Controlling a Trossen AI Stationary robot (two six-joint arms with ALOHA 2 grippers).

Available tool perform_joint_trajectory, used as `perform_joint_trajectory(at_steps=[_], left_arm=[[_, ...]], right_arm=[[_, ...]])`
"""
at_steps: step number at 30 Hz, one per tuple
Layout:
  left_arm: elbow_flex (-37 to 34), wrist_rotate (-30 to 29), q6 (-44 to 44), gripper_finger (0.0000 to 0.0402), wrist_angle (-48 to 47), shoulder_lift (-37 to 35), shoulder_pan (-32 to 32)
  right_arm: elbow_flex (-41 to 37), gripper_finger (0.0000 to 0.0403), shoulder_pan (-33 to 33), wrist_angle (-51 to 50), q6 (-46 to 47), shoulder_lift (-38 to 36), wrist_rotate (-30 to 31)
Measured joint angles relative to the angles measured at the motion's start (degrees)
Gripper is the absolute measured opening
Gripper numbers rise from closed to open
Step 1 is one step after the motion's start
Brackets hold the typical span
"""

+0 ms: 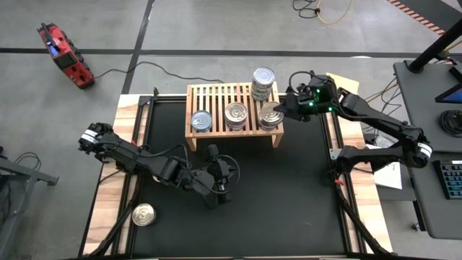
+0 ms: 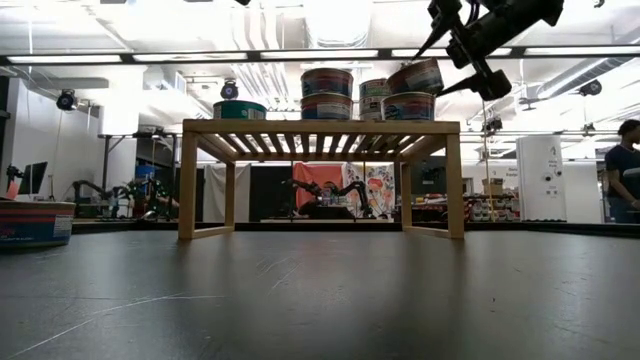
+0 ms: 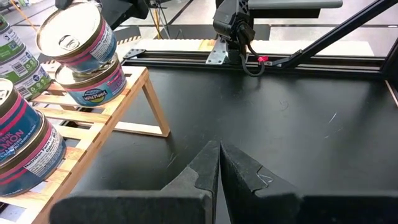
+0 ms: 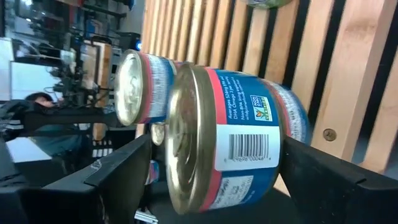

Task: Stack canned seafood by type on shelf
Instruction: Stack the blue pink tuna can on top of the blue pink tuna can on the shelf

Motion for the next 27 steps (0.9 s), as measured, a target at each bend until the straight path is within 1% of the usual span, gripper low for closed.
perform_joint_trajectory(at_steps=[3,9,18,21,27], left_arm=[[0.0,0.0,0.0,0.0,0.0,0.0,0.2],[0.0,-0.1,-0.1,0.0,0.0,0.0,0.4],[0.0,-0.1,-1.0,0.0,0.0,0.0,0.4],[0.0,-0.1,-1.1,0.0,0.0,0.0,0.4],[0.0,0.0,-4.0,0.0,0.2,0.0,0.3]], right_arm=[[-0.1,0.0326,0.5,-0.6,-1.0,1.3,0.2],[-0.1,0.032,1.9,1.7,-1.9,3.4,0.6],[3.1,0.0341,1.9,0.3,-3.6,4.8,1.4],[5.6,0.0342,1.8,-3.6,-5.8,5.0,1.9],[14.4,0.033,1.7,-19.4,-15.5,4.9,5.9]])
